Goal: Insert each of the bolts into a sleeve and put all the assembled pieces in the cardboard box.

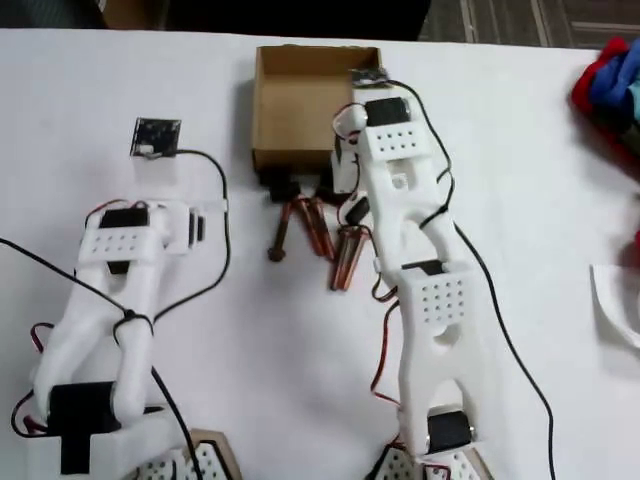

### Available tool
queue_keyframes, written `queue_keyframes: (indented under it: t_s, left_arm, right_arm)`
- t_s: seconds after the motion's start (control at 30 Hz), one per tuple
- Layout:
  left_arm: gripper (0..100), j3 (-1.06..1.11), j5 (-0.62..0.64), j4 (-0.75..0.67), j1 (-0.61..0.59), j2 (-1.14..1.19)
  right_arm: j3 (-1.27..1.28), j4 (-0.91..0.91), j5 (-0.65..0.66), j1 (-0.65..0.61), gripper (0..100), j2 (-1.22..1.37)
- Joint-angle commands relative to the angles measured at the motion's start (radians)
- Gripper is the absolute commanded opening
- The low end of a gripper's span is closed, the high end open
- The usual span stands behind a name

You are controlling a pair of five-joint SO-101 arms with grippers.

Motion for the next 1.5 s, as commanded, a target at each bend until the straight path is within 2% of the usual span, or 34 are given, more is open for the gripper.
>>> queue_keyframes:
  t_s: [0.0,0.2,0.47,0.77,1.03,1.23,1.47]
  left_arm:
    - [17,-0.002,0.005,-0.014,-0.009,0.0]
    - [17,-0.002,0.005,-0.015,-0.009,0.0]
    - [17,-0.002,0.003,-0.015,-0.009,0.0]
    - [17,-0.002,0.003,-0.015,-0.009,0.0]
    - [17,-0.002,0.003,-0.015,-0.009,0.0]
    - [17,-0.002,0.003,-0.015,-0.009,0.0]
    - [17,-0.002,0.002,-0.015,-0.009,0.0]
  right_arm:
    - [-0.035,0.025,-0.025,0.013,11.1,0.027]
    - [-0.046,0.035,-0.086,0.005,11.2,0.137]
    - [-0.115,0.035,-0.081,0.005,11.2,0.229]
    - [-0.121,0.061,-0.038,-0.067,11.2,0.236]
    - [-0.135,0.061,-0.028,0.005,10.9,0.231]
    - [-0.256,0.061,0.203,0.031,11.2,0.239]
    - [-0.316,0.044,0.285,0.028,11.2,0.242]
